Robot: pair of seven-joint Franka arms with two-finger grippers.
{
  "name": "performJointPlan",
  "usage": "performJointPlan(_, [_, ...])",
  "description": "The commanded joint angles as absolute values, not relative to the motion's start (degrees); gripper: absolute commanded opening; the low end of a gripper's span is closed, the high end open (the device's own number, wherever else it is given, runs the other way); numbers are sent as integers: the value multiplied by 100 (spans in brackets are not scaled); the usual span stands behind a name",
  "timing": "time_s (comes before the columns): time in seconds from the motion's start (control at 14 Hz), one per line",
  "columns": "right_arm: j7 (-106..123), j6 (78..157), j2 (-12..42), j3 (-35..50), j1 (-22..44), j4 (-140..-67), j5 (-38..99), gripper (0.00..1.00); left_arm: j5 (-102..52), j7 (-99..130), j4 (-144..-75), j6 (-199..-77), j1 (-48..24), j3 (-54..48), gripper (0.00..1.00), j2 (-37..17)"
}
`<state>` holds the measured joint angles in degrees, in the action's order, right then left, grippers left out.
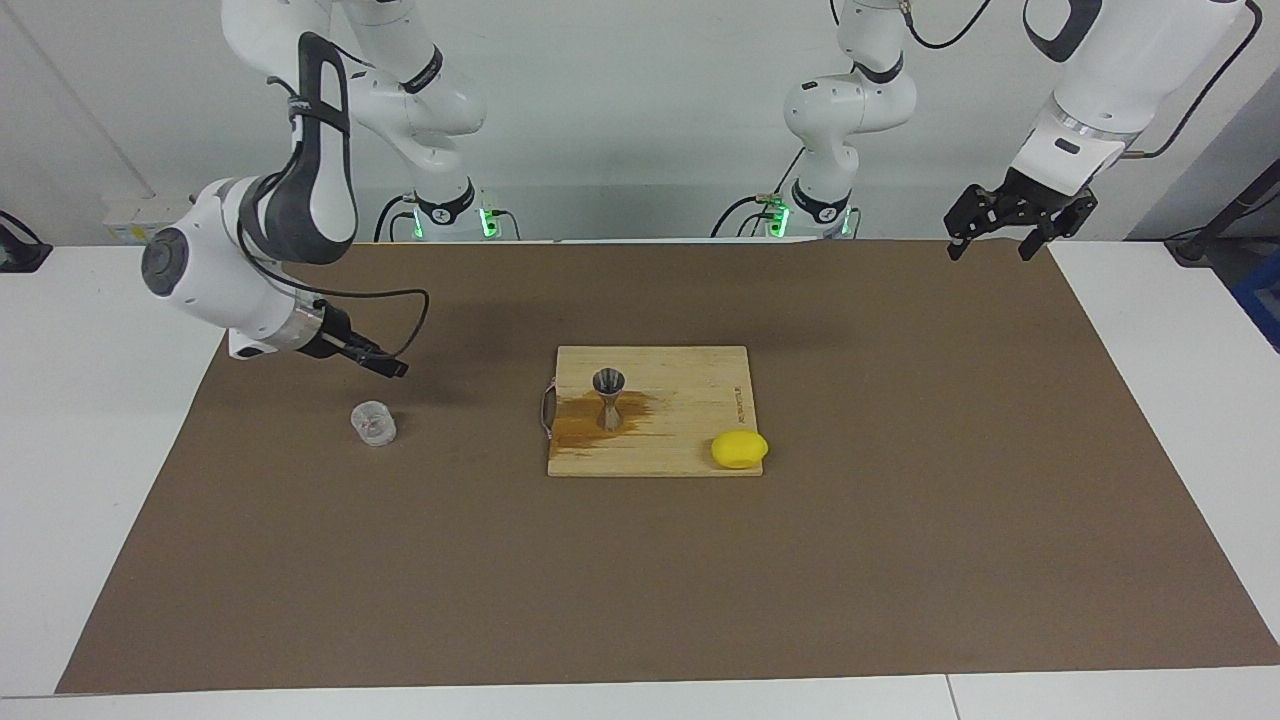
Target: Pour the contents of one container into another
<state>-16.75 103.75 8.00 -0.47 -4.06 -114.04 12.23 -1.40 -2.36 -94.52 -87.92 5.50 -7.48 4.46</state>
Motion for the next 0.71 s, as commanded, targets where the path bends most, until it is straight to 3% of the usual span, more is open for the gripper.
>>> performJointPlan(0.0, [-1081, 10564, 756, -26, 25, -11286, 460, 99, -79, -272, -9519, -8745, 580, -773, 100, 518])
performJointPlan(0.21, [-994, 10442, 686, 0, 211, -10602, 123, 99, -79, -272, -9519, -8745, 580, -773, 100, 518])
performJointPlan(0.64, [-905, 10109, -88, 18, 211, -10057, 106, 99, -79, -272, -9519, -8745, 580, -773, 100, 519])
